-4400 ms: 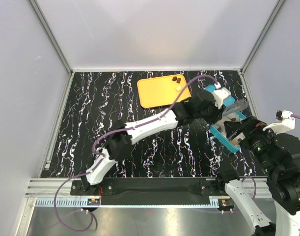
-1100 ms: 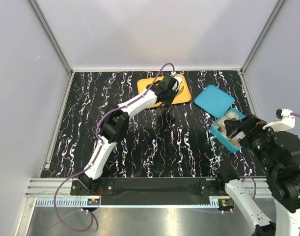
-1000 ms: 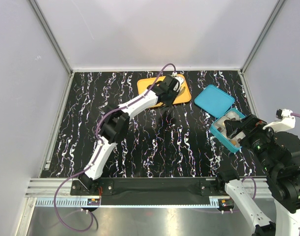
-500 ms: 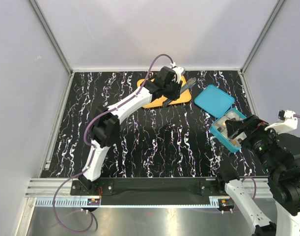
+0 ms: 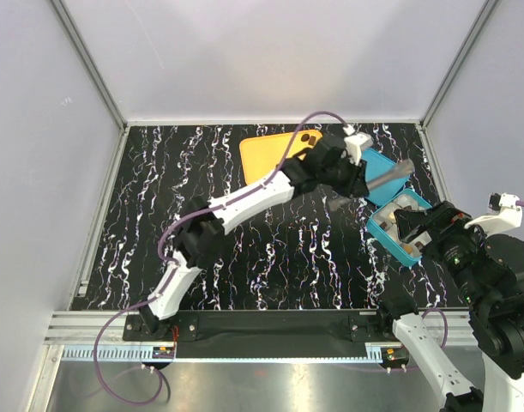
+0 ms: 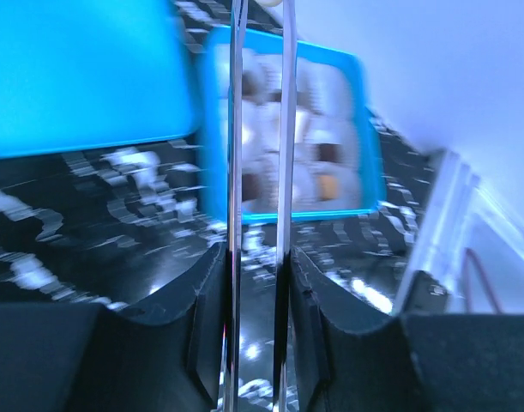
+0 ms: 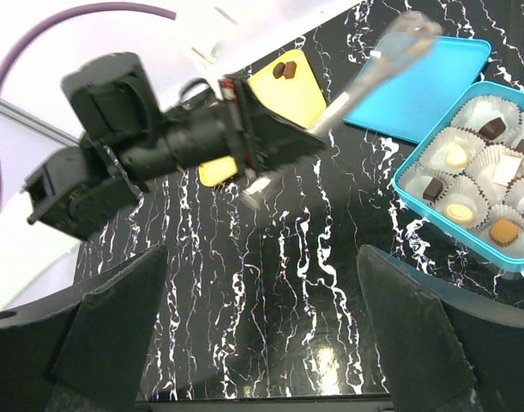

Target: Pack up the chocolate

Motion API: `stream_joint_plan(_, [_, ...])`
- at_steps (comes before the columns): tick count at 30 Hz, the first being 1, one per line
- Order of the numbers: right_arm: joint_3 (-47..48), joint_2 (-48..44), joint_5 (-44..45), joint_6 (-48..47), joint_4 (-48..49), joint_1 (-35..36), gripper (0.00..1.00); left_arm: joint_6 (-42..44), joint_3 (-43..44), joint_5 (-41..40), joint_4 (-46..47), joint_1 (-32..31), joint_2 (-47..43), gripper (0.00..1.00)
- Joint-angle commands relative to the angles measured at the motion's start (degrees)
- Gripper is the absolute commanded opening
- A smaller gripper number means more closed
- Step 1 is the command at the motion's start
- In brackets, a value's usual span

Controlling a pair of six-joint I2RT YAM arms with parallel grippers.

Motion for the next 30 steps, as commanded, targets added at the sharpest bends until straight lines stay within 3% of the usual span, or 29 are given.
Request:
stream_joint_plan(1, [1.9,-0.5,-0.4,0.0,-1.0,0.3,1.00,-3.8,3.7,3.9,5.3,-2.5,1.9,0.25])
stream_joint_plan(8, [3.4,-0.2,-0.2,-0.5,-2.5,0.3,1.00,-10.0,6.1,7.5,12.1,-6.8,7.4,0.25])
stream_joint_plan(20, [3.6,-0.2,0.5,-0.9,-3.7,0.3,1.00,-16.3,7.0,8.7,19.1,-8.4,13.1,0.26])
stream_joint_plan(30, [3.6,-0.5,1.1,-1.4,-3.7,0.3,1.00,-18.0,9.6,8.8,19.9,-9.4,17.5,0.27])
